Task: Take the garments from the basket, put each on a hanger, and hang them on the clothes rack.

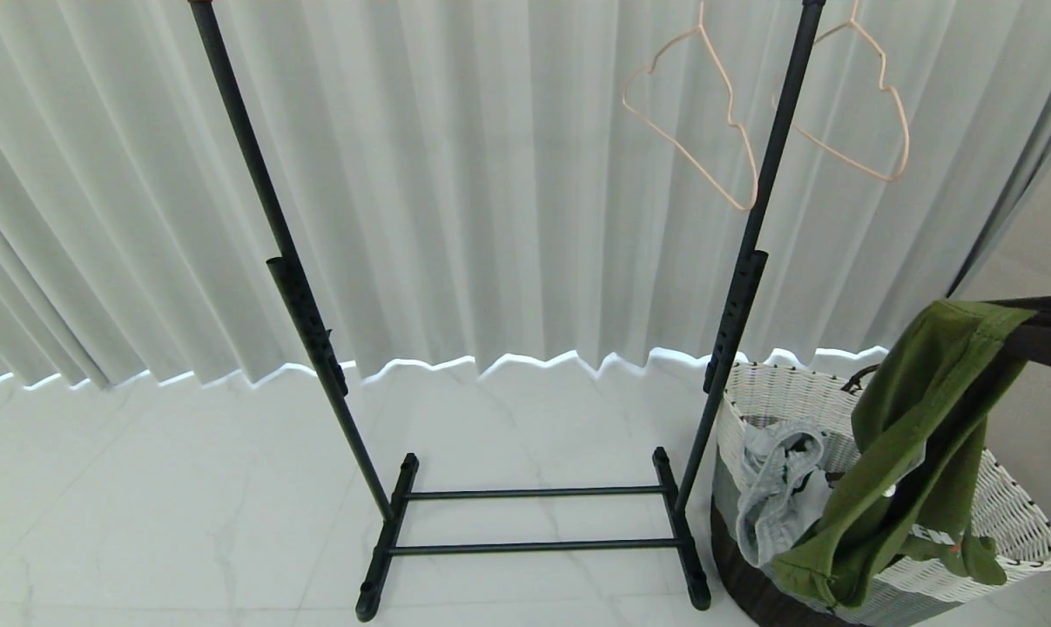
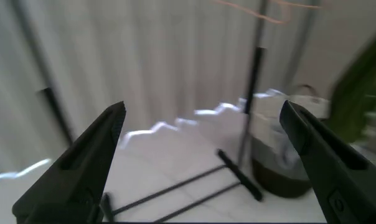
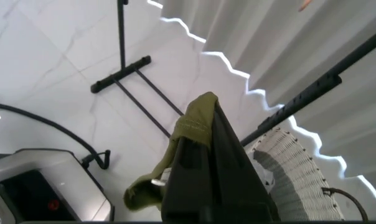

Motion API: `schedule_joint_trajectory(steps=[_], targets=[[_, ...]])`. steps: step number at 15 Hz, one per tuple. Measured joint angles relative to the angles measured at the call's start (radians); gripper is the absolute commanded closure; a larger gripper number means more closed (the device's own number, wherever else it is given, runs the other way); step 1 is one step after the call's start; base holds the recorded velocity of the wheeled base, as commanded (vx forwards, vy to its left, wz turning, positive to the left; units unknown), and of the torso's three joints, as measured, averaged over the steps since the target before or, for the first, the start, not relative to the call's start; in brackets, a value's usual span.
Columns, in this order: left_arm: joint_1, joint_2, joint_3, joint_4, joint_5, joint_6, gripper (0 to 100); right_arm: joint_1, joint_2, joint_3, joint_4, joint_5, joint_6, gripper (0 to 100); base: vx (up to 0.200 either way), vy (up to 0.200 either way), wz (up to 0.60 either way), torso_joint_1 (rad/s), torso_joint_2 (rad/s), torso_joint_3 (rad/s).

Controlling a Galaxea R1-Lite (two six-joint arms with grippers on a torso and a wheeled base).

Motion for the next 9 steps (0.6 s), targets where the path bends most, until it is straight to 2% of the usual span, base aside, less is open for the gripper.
schedule_joint_trajectory(steps=[2,3,6,9], targets=[[-0.132,0.15,-0.06,-0.006,-0.044,0.006,0,0.011,0.016,-0.003,-0.001,-0.003,0.0,100,0.0,0.0,0.0,0.0,0.0,0.0],[-0.196,0.22,-0.081,-0.007,-0.037,0.008,0,0.013,0.021,-0.004,0.0,-0.01,0.0,100,0.0,0.0,0.0,0.0,0.0,0.0],[-0.337,0.448,-0.115,-0.01,0.098,-0.009,0,0.015,0.035,-0.004,-0.001,-0.029,0.001,100,0.0,0.0,0.0,0.0,0.0,0.0],[-0.55,0.689,-0.19,-0.019,0.214,-0.123,0,0.015,0.043,0.003,-0.001,-0.03,0.025,100,0.0,0.0,0.0,0.0,0.0,0.0]])
